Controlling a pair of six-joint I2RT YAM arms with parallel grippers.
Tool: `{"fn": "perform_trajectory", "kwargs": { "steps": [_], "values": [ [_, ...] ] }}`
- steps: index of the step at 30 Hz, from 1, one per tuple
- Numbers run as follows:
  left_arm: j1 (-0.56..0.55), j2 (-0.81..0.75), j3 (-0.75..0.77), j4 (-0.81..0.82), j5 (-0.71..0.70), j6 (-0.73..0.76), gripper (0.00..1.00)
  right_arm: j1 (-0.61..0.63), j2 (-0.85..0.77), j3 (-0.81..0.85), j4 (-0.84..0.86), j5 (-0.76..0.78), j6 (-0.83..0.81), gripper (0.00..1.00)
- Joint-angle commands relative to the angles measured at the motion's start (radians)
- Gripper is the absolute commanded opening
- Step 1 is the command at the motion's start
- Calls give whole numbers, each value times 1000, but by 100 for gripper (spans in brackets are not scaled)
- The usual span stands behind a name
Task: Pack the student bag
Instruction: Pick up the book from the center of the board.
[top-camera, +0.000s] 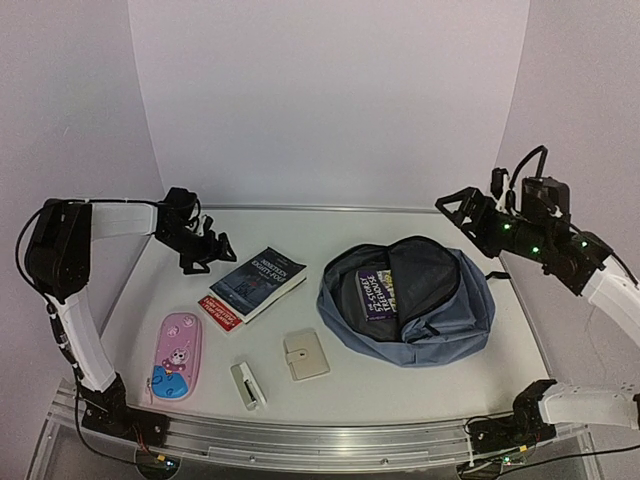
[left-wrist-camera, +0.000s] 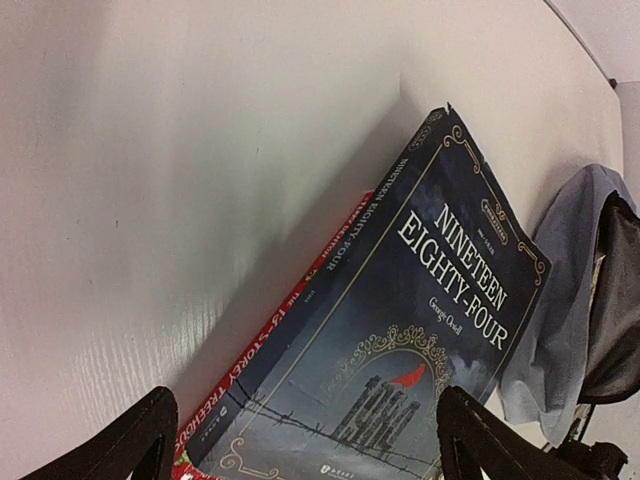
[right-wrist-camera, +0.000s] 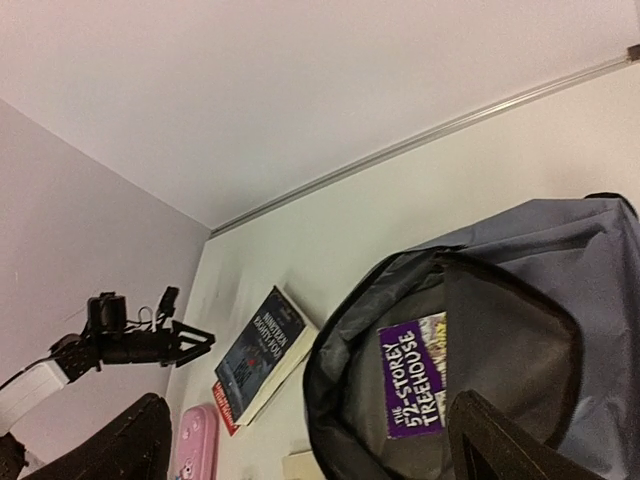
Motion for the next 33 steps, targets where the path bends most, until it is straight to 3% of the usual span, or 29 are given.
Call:
{"fn": "perform_trajectory", "kwargs": {
  "steps": [1, 4, 7, 12, 16, 22, 33],
  "values": [
    [12, 40, 30, 45, 138, -18, 89, 156, 96, 19, 84, 84, 69, 96],
    [12, 45, 0, 75, 176, -37, 88, 301, 202, 34, 164, 131, 104, 94],
    [12, 55, -15, 86, 176, -44, 88, 415, 318, 65, 251, 196, 134, 85],
    [10, 70, -17, 81, 169, -40, 88, 507, 512, 126, 423, 185, 209, 78],
    [9, 71, -30, 81, 173, -37, 86, 533, 655, 146, 576, 120, 315, 74],
    [4, 64, -60, 107, 189, -46, 85, 559, 914, 275, 645, 77, 389, 79],
    [-15, 72, -55, 111, 165, -43, 84, 572, 1158, 424, 603, 314, 480, 81]
  ]
}}
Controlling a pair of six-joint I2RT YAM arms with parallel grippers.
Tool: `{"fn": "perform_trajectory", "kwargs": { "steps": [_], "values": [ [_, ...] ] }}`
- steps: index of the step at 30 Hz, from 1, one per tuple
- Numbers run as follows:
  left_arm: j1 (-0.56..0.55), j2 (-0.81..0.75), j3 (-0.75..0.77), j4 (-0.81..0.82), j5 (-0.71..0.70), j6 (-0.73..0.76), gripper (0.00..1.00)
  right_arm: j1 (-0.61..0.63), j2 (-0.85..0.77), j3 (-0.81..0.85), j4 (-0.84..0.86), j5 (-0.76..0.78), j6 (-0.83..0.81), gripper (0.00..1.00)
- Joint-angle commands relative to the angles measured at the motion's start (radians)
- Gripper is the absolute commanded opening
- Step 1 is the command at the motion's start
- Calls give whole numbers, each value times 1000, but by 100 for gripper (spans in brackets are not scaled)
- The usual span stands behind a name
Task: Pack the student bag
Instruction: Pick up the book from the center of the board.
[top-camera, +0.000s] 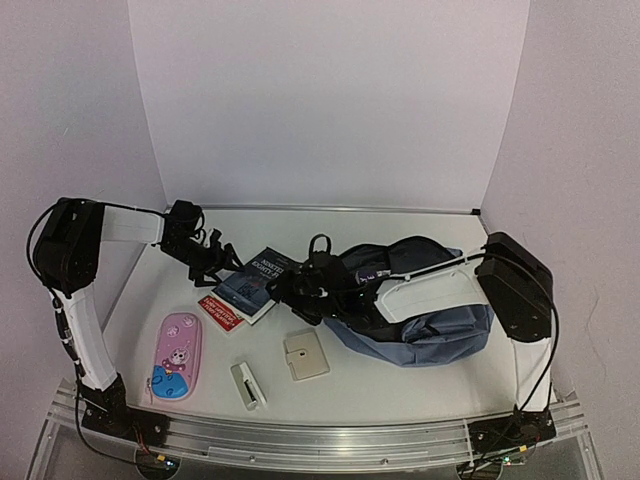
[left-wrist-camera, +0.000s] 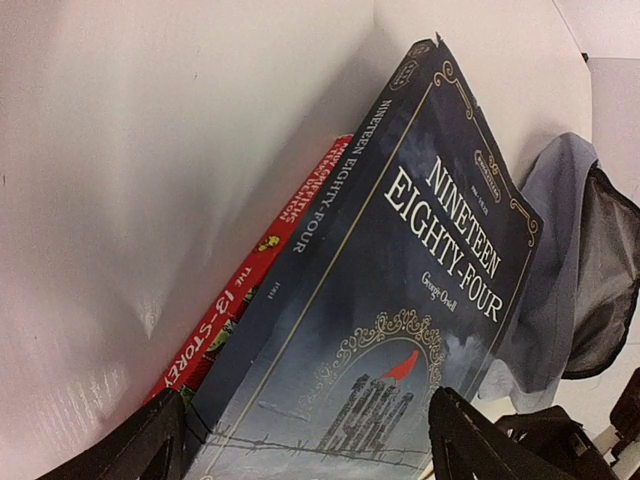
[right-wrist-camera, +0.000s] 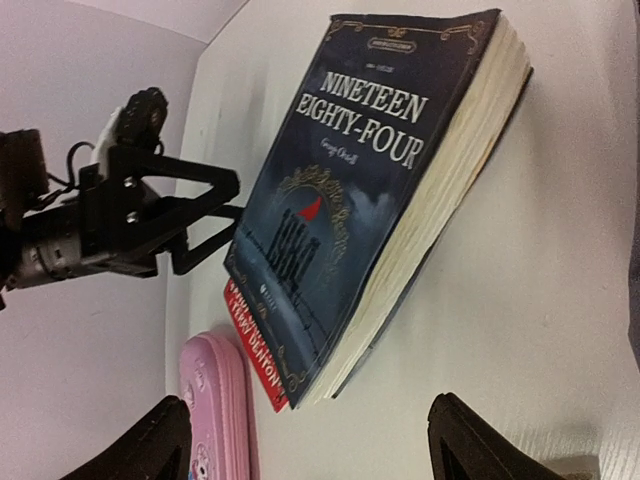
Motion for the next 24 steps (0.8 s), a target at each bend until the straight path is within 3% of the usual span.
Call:
{"fn": "perform_trajectory", "kwargs": {
  "steps": [1, 18, 24],
  "values": [
    [-10, 7, 5, 12, -13, 12, 84, -9, 93, 123, 2, 106, 46, 81],
    [-13, -25, -19, 12, -25, 8, 83, -86, 276, 293, -105, 174, 112, 82],
    [-15, -28, -24, 21, -18, -3, 83, -104, 329, 336, -106, 121, 133, 82]
  ]
}}
